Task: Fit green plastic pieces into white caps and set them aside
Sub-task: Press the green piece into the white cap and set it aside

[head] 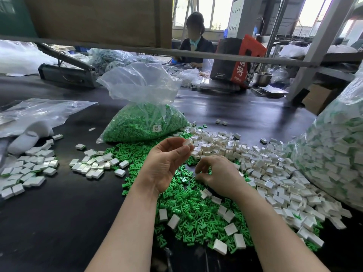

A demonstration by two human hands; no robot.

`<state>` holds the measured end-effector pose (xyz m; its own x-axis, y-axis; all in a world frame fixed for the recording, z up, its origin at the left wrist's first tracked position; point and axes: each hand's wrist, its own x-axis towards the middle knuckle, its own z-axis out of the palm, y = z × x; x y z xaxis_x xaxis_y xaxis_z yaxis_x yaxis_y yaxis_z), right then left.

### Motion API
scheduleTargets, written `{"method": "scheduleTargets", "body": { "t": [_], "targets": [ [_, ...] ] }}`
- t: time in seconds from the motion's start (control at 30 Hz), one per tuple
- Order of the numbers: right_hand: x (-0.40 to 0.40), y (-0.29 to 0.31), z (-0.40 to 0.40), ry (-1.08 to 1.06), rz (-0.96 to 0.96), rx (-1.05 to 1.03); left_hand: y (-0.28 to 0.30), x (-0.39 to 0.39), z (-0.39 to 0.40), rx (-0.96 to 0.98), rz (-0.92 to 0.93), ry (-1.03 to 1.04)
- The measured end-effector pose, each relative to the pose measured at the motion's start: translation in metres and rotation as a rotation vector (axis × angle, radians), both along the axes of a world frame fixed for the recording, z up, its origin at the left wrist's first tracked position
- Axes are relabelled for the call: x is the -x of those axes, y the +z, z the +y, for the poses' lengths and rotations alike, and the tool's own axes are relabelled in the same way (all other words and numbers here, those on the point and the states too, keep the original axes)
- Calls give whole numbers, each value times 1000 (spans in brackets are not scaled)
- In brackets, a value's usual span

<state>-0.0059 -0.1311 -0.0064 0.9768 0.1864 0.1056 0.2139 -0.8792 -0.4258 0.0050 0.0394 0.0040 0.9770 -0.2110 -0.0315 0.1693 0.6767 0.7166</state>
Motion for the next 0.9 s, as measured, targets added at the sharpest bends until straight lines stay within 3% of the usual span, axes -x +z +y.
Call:
{"method": "scheduleTargets", "body": {
  "t": [0.13,0.4,0.63,0.9],
  "targets": [
    [0,1,0,-26,-43,-237,0,-1,1,-22,-5,-7],
    [3,11,0,-94,-34,-1078,1,0,-4,-86,40,63],
    [0,12,3,-94,-42,-1266,-1,1,-9,-111,24,44],
    [-2,10,3,-109,-87,-1258,-1,3,-19,-166,-11,27]
  ]
}}
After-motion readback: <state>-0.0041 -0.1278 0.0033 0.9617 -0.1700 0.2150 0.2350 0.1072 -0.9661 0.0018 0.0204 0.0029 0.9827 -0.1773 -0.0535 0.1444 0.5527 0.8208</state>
